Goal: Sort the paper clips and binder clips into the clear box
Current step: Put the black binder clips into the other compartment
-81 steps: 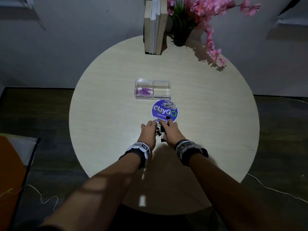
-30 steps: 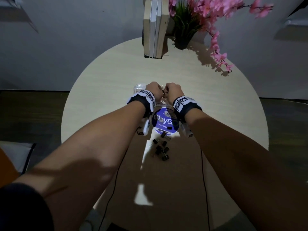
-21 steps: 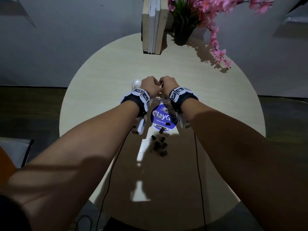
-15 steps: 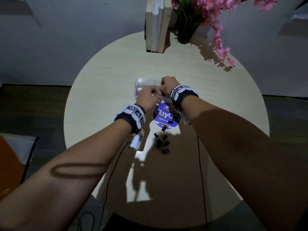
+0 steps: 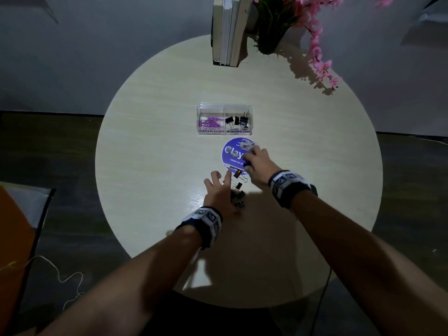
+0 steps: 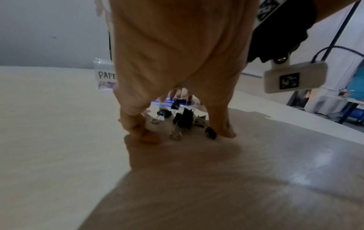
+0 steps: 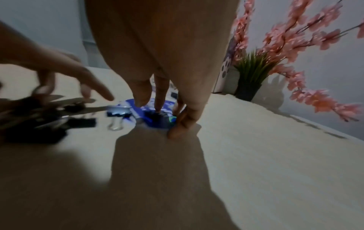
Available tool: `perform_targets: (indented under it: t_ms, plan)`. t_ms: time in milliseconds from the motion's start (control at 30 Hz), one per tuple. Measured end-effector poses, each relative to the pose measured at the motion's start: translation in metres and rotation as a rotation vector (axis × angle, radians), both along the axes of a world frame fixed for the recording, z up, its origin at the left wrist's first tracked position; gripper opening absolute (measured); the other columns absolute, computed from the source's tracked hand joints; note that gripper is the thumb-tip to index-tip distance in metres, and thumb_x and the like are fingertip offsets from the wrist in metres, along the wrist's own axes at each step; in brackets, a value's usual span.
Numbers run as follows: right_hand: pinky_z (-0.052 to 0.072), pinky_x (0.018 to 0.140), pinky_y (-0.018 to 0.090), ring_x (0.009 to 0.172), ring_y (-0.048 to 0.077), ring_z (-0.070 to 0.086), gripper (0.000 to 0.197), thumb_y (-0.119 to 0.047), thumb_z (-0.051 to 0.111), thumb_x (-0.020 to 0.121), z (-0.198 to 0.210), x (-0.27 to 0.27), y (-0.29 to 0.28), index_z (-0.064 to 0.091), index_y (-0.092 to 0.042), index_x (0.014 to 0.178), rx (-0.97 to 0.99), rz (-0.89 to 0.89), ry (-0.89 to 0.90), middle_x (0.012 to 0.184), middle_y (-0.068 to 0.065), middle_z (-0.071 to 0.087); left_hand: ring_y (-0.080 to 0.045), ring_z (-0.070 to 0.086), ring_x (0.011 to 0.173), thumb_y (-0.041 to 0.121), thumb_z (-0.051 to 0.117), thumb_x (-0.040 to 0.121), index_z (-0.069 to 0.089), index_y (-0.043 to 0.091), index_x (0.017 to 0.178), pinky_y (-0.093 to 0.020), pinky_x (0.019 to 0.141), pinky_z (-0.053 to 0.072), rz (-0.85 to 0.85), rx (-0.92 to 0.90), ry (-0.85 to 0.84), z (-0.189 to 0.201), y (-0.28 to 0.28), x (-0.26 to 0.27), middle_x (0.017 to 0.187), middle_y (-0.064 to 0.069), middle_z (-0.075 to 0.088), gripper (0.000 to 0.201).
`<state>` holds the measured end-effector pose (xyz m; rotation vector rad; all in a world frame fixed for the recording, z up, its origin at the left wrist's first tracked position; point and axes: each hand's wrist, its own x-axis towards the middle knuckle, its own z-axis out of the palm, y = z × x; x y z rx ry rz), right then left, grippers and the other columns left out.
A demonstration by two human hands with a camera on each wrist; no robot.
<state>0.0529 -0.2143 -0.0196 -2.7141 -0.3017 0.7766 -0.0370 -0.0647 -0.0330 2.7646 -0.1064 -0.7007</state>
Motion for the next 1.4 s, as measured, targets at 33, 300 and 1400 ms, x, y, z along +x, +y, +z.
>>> perform_targets:
  t_ms: [33,300,1400]
  plan:
    - [0.040,0.106,0.047,0.120,0.034,0.036,0.035,-0.020,0.054,0.093,-0.001,-0.008,0.001,0.051,-0.010,0.126,0.031,0.010,0.014,0.130,0.017,0.040,-0.033,0.049,0.087,0.055,0.081,0.050,0.044,0.011,0.132,-0.038,0.072,0.051,0.018,-0.004,-0.037,0.000,-0.002,-0.002,0.112,-0.018,0.049,0.101]
    - [0.037,0.105,0.044,0.122,0.032,0.027,0.100,-0.020,0.088,0.058,0.002,-0.054,0.017,0.030,-0.017,0.140,0.073,0.015,0.133,0.130,0.016,0.030,-0.032,0.035,0.106,0.022,0.074,0.071,0.044,0.022,0.123,-0.035,0.079,0.044,0.139,-0.296,0.065,0.013,0.008,0.008,0.121,-0.013,0.032,0.060]
    - [0.036,0.051,0.023,0.072,0.020,0.049,0.016,0.004,0.049,0.084,0.000,-0.039,0.025,0.049,-0.012,0.081,0.451,-0.473,0.062,0.078,0.007,0.055,-0.018,0.046,0.056,-0.014,0.053,0.080,0.053,-0.004,0.073,-0.018,0.051,0.040,0.586,-0.784,-0.007,0.011,0.009,0.047,0.066,-0.015,0.054,0.013]
